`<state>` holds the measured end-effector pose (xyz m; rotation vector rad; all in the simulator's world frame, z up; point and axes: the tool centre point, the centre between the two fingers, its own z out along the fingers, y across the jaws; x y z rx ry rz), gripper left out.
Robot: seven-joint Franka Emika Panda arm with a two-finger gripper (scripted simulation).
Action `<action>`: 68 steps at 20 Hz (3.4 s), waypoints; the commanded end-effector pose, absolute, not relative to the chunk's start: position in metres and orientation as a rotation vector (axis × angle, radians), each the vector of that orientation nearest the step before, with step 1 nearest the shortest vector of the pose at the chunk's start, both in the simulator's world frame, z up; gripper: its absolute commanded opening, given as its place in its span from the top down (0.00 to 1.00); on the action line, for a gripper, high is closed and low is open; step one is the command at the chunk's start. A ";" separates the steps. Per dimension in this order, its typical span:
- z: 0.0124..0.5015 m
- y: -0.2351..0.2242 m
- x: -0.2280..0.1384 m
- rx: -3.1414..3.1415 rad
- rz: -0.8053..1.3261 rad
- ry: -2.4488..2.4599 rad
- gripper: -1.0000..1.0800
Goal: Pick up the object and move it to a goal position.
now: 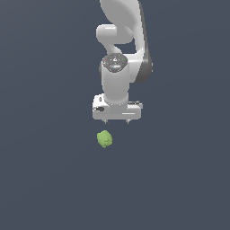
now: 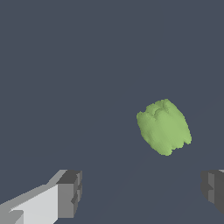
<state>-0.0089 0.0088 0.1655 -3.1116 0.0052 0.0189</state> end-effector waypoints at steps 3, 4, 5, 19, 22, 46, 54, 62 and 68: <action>0.167 0.011 -0.008 -3.109 0.018 0.003 0.04; 0.169 0.013 -0.008 -3.107 0.016 0.000 0.04; 0.172 0.017 -0.007 -3.103 0.014 -0.005 0.04; 0.181 0.028 -0.004 -3.090 0.005 -0.038 0.04; 0.177 0.025 -0.003 -3.092 0.004 -0.071 0.04; 0.103 -0.046 0.010 -3.052 -0.001 -0.729 0.04; 0.092 -0.055 0.011 -3.032 0.000 -0.821 0.04; 0.082 -0.056 0.010 -3.033 0.001 -0.819 0.04; 0.052 -0.056 0.009 -3.031 0.000 -0.824 0.04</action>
